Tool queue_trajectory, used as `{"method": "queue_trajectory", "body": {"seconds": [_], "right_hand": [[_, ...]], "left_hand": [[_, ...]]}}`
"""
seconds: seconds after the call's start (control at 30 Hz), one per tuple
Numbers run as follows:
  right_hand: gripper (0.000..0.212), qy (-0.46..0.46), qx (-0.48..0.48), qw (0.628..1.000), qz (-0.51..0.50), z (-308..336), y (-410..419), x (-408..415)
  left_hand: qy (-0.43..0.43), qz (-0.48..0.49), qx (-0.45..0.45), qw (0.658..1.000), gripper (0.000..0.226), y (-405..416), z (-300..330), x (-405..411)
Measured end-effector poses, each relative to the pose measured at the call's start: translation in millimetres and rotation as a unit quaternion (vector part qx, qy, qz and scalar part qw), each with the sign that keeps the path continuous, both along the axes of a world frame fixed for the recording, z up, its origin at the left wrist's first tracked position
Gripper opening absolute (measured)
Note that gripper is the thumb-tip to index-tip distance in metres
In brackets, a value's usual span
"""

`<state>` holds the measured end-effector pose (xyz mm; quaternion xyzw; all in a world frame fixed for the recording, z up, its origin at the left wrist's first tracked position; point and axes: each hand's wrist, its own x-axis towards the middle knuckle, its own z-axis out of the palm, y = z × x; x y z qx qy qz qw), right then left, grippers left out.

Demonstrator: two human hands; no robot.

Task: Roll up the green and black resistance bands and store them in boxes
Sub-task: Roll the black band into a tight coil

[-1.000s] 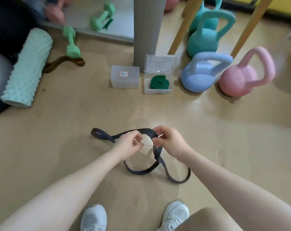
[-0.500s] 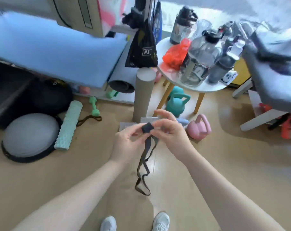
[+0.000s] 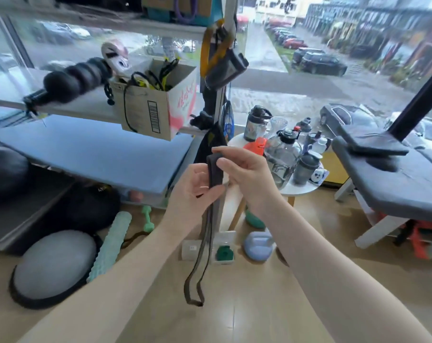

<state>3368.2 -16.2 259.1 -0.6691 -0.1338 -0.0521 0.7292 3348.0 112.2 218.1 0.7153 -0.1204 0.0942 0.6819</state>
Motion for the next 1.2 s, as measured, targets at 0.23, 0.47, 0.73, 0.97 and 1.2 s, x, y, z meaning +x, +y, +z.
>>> {"method": "queue_trajectory", "body": {"seconds": [0.23,0.47,0.73,0.97,1.2], "right_hand": [[0.024,0.059,0.104,0.99,0.074,-3.4,26.4,6.1],[0.032,0.147,0.078,0.984,0.068,-57.4,59.2,22.5],[0.025,0.217,-0.027,0.975,0.045,-120.6,92.2,52.4],[0.03,0.199,-0.035,0.977,0.062,-137.5,85.6,87.9],[0.028,0.242,-0.063,0.964,0.094,-265.3,42.3,107.0]], "left_hand": [[0.146,-0.143,0.084,0.975,0.022,55.2,-41.1,5.3],[0.134,0.007,0.126,0.983,0.024,120.6,-78.7,49.5],[0.068,0.111,0.245,0.961,0.014,167.8,-88.6,120.3],[0.031,0.157,0.211,0.964,0.012,158.4,-103.5,136.9],[0.194,0.168,0.33,0.909,0.016,105.6,-293.5,103.7]]}}
